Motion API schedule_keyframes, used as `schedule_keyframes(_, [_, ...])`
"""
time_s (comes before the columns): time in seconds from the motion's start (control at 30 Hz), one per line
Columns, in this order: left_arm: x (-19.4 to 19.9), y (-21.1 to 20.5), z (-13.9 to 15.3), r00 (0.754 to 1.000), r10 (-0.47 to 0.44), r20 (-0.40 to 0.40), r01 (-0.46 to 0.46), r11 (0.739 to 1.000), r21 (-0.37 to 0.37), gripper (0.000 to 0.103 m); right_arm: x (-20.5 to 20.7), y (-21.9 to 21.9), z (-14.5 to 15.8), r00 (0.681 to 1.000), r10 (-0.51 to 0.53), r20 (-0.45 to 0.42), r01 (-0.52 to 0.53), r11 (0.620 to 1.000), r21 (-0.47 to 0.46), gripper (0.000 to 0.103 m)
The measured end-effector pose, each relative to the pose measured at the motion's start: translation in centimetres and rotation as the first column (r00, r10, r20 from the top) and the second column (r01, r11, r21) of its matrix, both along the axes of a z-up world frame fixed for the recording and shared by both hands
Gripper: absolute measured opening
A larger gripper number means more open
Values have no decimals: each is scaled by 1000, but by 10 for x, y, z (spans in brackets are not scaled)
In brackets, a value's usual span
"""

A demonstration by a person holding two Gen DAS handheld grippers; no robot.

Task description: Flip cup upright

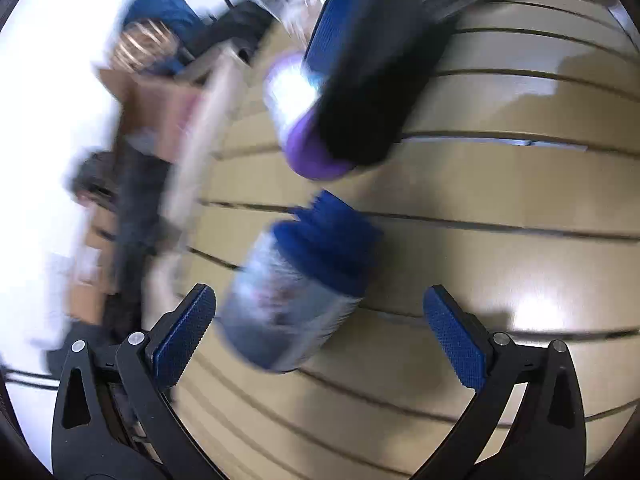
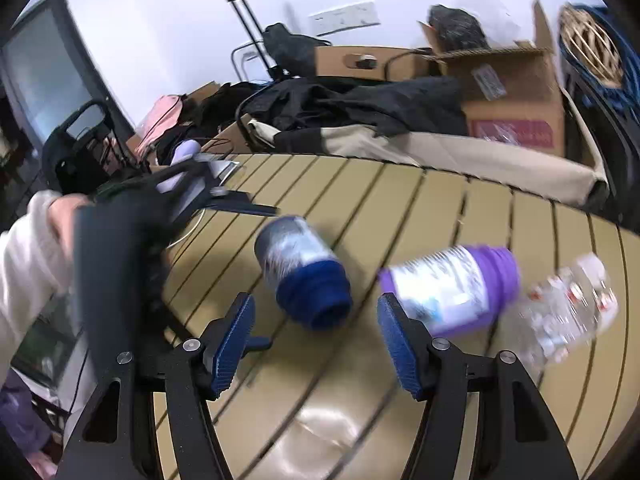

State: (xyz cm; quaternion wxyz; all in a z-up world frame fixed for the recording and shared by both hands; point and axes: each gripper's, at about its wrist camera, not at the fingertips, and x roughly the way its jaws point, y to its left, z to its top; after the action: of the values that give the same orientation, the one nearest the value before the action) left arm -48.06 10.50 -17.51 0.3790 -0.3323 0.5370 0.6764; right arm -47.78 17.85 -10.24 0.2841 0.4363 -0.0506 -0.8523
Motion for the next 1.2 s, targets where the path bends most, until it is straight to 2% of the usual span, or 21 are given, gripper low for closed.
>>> schedule_keyframes(0.03, [-10, 5, 1, 1000, 7, -11, -6, 1000, 16, 97, 0, 6, -1, 1000, -20, 3, 20, 1000, -6, 69])
schedule_keyframes(0.07, [-18, 7, 4, 1000, 22, -5, -21, 999, 36, 88, 0, 15, -3, 999, -44, 5, 44, 999, -27, 69])
schedule_keyframes(0.1, [-32, 9, 11, 998, 66, 24, -68, 995, 73, 79, 1, 21, -5, 998, -56, 9, 57, 997, -50, 69])
schedule_keyframes(0.17, [-44, 8, 15, 987, 114, 113, -126, 987, 103, 74, 2, 29, -8, 997, -74, 18, 76, 994, -83, 69])
schedule_keyframes(0.27, [-53, 10, 12, 983, 132, 129, -143, 987, 80, 72, 3, 33, -12, 996, -86, 15, 87, 991, -97, 69])
schedule_keyframes(0.3, [-59, 13, 8, 980, 151, 128, -158, 986, 49, 70, 4, 33, -13, 996, -90, 16, 91, 990, -105, 69])
schedule_keyframes(0.33, [-70, 14, -3, 966, 193, 172, -193, 981, -15, 69, 6, 34, -14, 995, -99, 18, 101, 988, -116, 69])
schedule_keyframes(0.37, [-64, 14, -5, 959, 206, 194, -206, 978, -21, 64, 7, 35, -13, 994, -109, 17, 111, 986, -121, 69])
schedule_keyframes(0.4, [-62, 11, 2, 953, 213, 214, -223, 975, 22, 60, 9, 36, -12, 994, -111, 13, 112, 986, -125, 69])
schedule_keyframes(0.47, [-71, 6, 7, 936, 272, 225, -287, 957, 33, 60, 12, 37, -10, 994, -107, -4, 105, 986, -132, 69])
schedule_keyframes(0.53, [-61, 0, 12, 947, 250, 202, -265, 963, 50, 60, 11, 39, -10, 994, -106, -6, 104, 984, -141, 69])
schedule_keyframes(0.6, [-53, -9, 21, 941, 266, 208, -291, 951, 100, 60, 10, 39, -12, 995, -103, 10, 103, 982, -160, 69])
schedule_keyframes(0.67, [-40, -25, 36, 930, 292, 223, -341, 912, 229, 60, 11, 37, -11, 996, -83, 18, 85, 976, -201, 69])
schedule_keyframes(0.7, [-32, -35, 45, 922, 306, 236, -369, 880, 301, 60, 11, 35, -9, 998, -68, 19, 70, 968, -242, 69])
schedule_keyframes(0.73, [-21, -47, 54, 908, 329, 261, -409, 833, 372, 60, 11, 33, -6, 998, -53, 22, 58, 956, -288, 69])
schedule_keyframes(0.77, [-12, -53, 59, 902, 329, 278, -422, 808, 412, 60, 10, 28, -5, 999, -26, 37, 37, 935, -353, 71])
schedule_keyframes(0.83, [10, -58, 64, 905, 336, 263, -423, 782, 458, 60, 7, 12, -4, 997, 31, 68, 1, 906, -423, 75])
schedule_keyframes(0.93, [35, -66, 72, 909, 342, 239, -417, 731, 539, 60, 5, -19, -5, 992, 84, 93, -39, 913, -407, 75])
schedule_keyframes(1.0, [45, -74, 78, 902, 351, 253, -431, 678, 595, 60, -4, -38, -10, 988, 81, 133, -25, 926, -377, 75])
schedule_keyframes(1.1, [45, -86, 77, 890, 368, 268, -448, 610, 653, 60, -14, -56, -16, 975, 127, 182, -37, 902, -430, 74])
schedule_keyframes(1.2, [49, -94, 75, 884, 387, 262, -456, 589, 667, 60, -18, -69, -18, 970, 142, 196, -47, 905, -423, 68])
